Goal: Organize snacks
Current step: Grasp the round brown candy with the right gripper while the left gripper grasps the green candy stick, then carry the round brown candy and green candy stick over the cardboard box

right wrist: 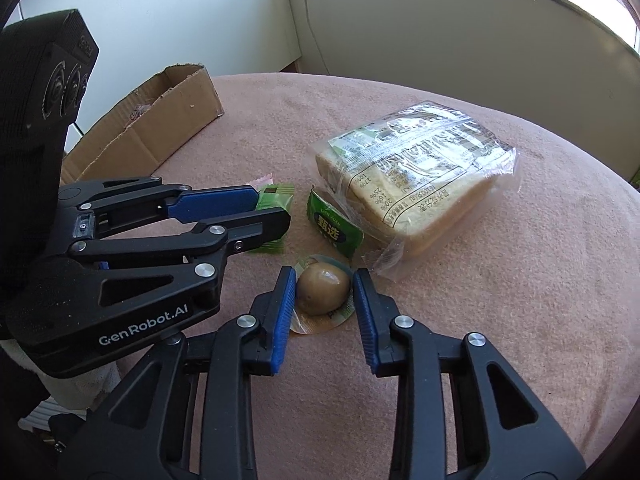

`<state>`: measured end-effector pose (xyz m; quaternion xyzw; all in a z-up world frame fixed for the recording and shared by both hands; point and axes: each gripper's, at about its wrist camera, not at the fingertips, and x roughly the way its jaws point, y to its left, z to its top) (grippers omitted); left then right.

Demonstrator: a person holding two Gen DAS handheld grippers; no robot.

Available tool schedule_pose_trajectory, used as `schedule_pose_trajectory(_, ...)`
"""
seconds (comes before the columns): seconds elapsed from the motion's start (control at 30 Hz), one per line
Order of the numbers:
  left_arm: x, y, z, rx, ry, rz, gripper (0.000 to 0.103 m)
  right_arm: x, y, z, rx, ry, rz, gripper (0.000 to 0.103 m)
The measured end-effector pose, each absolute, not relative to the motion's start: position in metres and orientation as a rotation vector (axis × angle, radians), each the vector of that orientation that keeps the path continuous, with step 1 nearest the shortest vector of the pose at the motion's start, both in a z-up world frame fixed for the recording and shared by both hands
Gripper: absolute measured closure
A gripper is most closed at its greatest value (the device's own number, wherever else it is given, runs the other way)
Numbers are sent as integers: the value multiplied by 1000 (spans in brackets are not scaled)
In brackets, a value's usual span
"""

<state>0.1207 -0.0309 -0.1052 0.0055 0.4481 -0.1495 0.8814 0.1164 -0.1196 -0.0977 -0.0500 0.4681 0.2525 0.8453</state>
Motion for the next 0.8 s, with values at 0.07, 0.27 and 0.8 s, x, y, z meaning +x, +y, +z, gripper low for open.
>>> schedule_pose_trajectory(0.07, 121, -34, -105, 36, 929, -309, 78, 115, -120, -97, -112, 990, 531, 72)
schedule_pose_trajectory(0.27, 114, -52, -107, 167, 899, -303, 78, 112, -125, -97, -108, 997, 519, 72)
schedule_pose_trajectory(0.8, 113, -29, -106, 83, 902, -274, 100, 102, -140, -92, -46, 968, 509, 75)
